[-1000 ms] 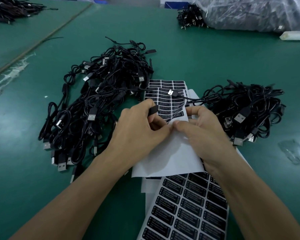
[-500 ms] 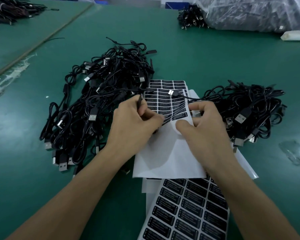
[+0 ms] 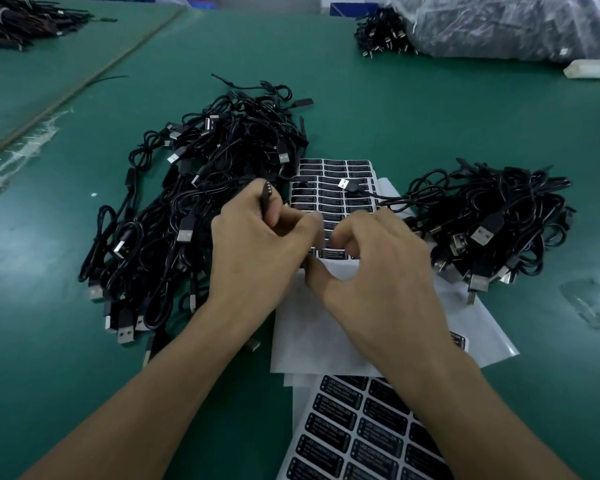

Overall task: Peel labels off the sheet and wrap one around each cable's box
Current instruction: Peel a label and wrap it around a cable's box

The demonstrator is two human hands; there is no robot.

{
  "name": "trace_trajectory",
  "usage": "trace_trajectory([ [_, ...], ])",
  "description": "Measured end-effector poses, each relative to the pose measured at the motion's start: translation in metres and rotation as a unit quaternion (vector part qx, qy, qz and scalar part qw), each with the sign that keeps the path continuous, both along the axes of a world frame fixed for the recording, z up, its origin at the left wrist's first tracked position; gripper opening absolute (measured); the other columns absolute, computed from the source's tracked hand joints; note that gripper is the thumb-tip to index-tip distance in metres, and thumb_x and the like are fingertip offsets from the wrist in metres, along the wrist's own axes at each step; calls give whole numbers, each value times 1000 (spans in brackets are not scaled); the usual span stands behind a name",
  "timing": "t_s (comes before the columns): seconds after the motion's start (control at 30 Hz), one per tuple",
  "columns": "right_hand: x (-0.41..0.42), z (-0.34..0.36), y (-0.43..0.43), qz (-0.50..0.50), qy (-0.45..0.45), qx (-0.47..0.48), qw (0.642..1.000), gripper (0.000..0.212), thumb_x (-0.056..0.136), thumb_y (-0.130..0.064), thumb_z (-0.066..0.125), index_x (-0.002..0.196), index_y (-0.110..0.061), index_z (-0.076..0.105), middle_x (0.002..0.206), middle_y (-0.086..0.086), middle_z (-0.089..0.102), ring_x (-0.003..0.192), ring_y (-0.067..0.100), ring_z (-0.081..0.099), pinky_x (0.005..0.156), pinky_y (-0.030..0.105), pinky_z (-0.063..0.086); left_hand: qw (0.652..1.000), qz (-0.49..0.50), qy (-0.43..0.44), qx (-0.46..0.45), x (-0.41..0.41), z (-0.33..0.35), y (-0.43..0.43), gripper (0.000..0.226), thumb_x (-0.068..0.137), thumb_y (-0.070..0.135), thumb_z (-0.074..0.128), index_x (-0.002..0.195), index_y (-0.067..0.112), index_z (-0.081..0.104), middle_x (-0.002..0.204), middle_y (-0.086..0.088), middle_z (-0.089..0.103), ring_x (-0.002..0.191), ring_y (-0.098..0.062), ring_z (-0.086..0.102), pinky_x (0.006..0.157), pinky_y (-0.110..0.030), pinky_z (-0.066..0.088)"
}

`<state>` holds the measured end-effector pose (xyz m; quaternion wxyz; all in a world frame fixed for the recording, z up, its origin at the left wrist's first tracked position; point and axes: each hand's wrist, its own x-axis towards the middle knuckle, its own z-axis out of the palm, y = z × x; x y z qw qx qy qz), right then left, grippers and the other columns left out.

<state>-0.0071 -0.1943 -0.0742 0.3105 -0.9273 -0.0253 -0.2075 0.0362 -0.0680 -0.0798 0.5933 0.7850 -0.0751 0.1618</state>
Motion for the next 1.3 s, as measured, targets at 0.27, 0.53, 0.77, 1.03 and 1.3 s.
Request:
trace_trajectory([
  [0.27, 3, -4, 0, -18, 17, 17, 1000, 19, 91, -38, 66, 88, -20, 68, 88, -4, 62, 87, 16, 56, 73, 33, 44, 999, 3, 1, 37, -5, 2, -5, 42, 76, 27, 70, 68, 19, 30, 63, -7, 68, 68, -30, 67, 66, -46, 51],
  [0.53, 5, -4, -1, -25, 9, 28, 999, 15, 89, -36, 70, 89, -21, 70, 87, -5, 62, 83, 14, 57, 71, 32, 43, 999, 20, 3, 34, -2, 0, -6, 38, 74, 29, 68, 67, 24, 31, 63, -15, 60, 65, -35, 59, 59, -40, 49],
  [0.77, 5, 2, -7, -2, 4, 157, 988, 11, 85, -24, 68, 78, -32, 72, 66, -14, 65, 67, 1, 61, 61, 11, 44, 997, -44, 58, -36, -4, 3, -3, 40, 79, 35, 70, 70, 19, 35, 55, 3, 51, 70, -33, 65, 66, -60, 56],
  [1.03, 11, 9, -16, 47, 104, 417, 901, 23, 88, -6, 69, 71, -19, 74, 55, -13, 65, 52, -5, 56, 52, 7, 42, 988, -99, 81, -85, -3, 6, -3, 35, 75, 14, 69, 73, 18, 34, 69, -1, 71, 76, -31, 68, 65, -45, 55],
  [1.3, 12, 8, -17, 49, 100, 444, 889, 20, 89, -7, 70, 75, -19, 76, 53, -16, 63, 49, -5, 54, 52, 6, 40, 988, -109, 63, -86, 0, 0, 1, 43, 75, 10, 74, 70, 24, 33, 70, -10, 73, 74, -38, 71, 63, -38, 54],
])
